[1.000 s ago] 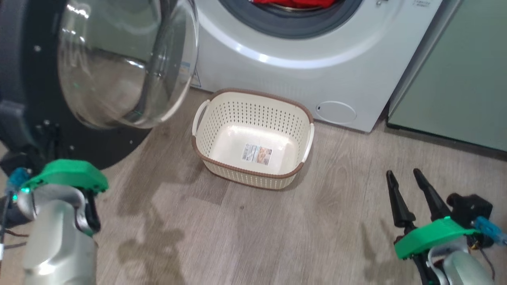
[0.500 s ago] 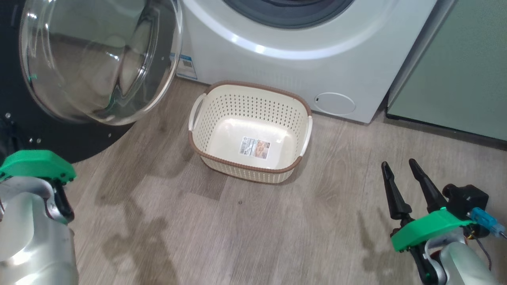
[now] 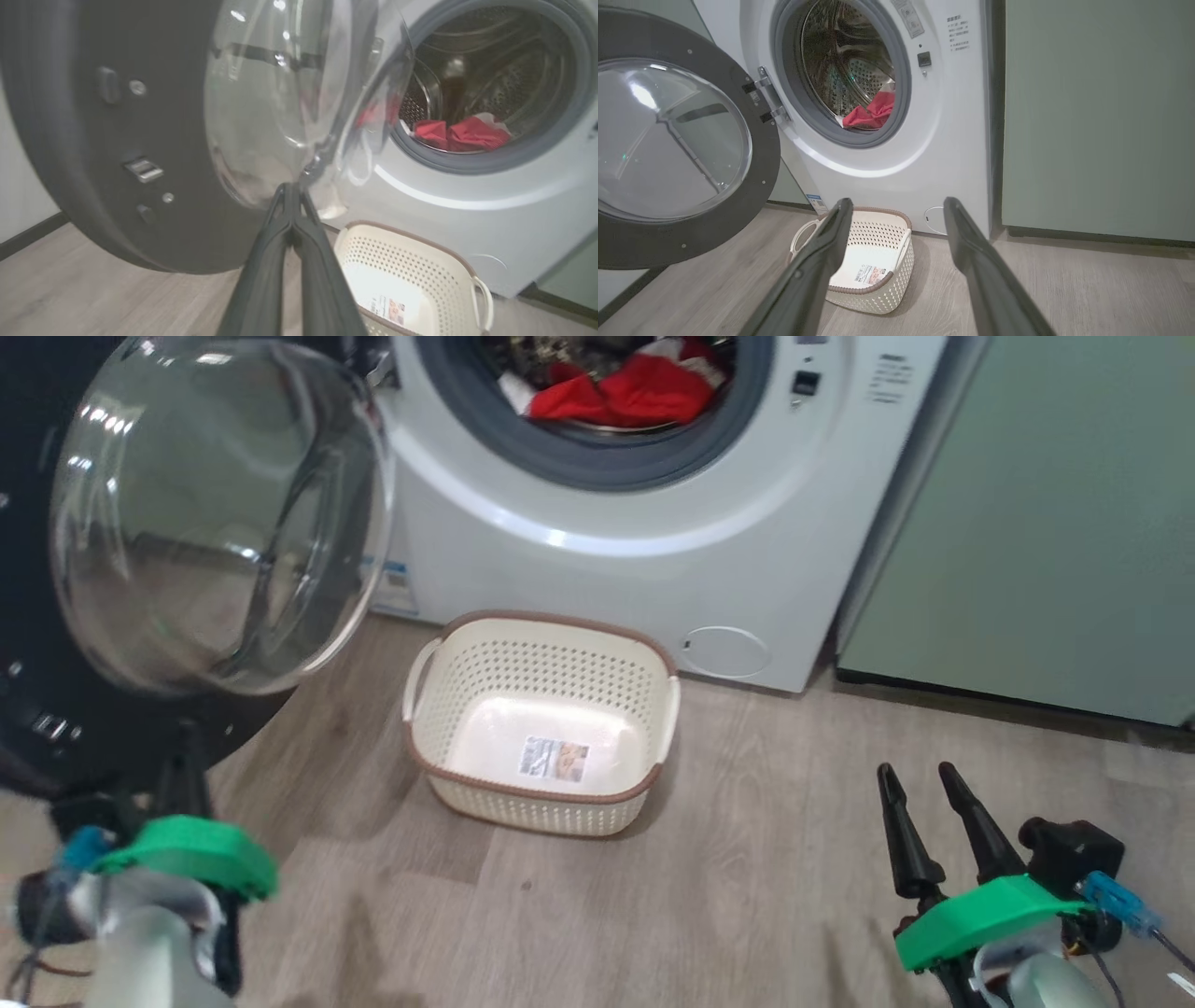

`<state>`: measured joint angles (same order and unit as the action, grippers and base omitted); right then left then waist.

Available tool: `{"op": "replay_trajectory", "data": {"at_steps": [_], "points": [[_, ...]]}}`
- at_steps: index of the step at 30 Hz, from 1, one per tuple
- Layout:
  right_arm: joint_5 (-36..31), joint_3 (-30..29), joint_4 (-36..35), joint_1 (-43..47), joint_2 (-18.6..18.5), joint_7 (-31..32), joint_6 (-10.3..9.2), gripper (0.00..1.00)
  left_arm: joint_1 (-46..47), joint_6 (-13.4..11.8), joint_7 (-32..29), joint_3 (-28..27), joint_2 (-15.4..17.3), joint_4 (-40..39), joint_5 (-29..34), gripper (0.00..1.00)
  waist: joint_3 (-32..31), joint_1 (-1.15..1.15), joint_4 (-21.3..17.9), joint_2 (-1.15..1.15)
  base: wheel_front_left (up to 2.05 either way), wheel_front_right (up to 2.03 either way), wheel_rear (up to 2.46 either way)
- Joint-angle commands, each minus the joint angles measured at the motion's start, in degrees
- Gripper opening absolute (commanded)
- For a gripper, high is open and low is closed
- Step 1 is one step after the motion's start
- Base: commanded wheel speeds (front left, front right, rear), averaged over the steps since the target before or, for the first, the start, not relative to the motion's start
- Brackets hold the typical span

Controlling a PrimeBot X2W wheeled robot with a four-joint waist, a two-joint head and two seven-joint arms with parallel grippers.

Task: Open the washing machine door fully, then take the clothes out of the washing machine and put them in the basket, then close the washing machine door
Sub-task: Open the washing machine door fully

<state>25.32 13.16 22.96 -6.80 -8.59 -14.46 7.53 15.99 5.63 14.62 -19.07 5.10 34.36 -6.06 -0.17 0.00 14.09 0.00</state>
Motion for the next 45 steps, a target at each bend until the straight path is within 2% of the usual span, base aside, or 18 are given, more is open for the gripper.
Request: {"op": "replay_trajectory", "data": {"at_steps": [1, 11, 13, 14, 15, 28, 35, 45], "points": [[0.53, 0.46, -1.76, -0.84, 0.25, -0.54, -0.04, 1.00, 0.81, 0.94, 0.38, 0.98, 0.56, -2.95, 0.52, 0.00, -1.42, 0.00, -2.21, 0.00, 0.00, 0.00, 0.00], [-0.56, -1.02, -2.79, 0.41, 0.99, -0.54, -0.04, 1.00, -4.61, 1.83, 0.38, 7.04, -0.44, -6.73, -2.71, 0.00, -3.01, 0.00, -8.83, 0.00, 0.00, 0.00, 0.00], [-0.84, -1.49, -3.13, 0.77, 0.94, -0.54, -0.04, 1.00, -5.28, 1.83, 0.38, 8.04, -0.55, -7.92, -3.20, 0.45, -3.17, 0.00, -9.96, 0.00, 0.00, 0.00, 0.00], [-0.97, -1.71, -3.29, 0.94, 0.91, -0.54, -0.04, 1.00, -5.59, 1.84, 0.38, 8.31, -0.52, -8.44, -3.27, 0.76, -3.27, 0.00, -10.49, 0.00, 0.00, 0.00, 0.00], [-1.08, -1.96, -3.43, 1.14, 0.86, -0.54, -0.04, 1.00, -5.88, 1.84, 0.38, 8.60, -0.51, -8.94, -3.35, 1.00, -3.38, 0.00, -10.99, 0.00, 0.00, 0.00, 0.00], [-2.04, -4.86, -4.76, 3.07, 0.38, -0.54, -0.04, 1.00, -9.61, 1.85, 0.38, 10.46, -0.57, -11.38, -1.89, 1.00, -4.55, 0.00, -14.94, 0.00, 0.00, 0.00, 0.00], [-2.02, -5.81, -4.73, 3.45, 0.59, -0.54, -0.04, 1.00, -9.81, 1.85, 0.38, 11.82, -0.18, -11.74, -1.38, 1.00, -4.85, 0.00, -15.04, 0.00, 0.00, 0.00, 0.00], [-1.99, -6.13, -4.67, 3.62, 0.96, -0.54, -0.04, 1.00, -9.68, 1.85, 0.38, 10.65, -0.76, -12.21, -0.74, 1.00, -4.98, 0.00, -14.74, 0.00, 0.00, 0.00, 0.00]]}}
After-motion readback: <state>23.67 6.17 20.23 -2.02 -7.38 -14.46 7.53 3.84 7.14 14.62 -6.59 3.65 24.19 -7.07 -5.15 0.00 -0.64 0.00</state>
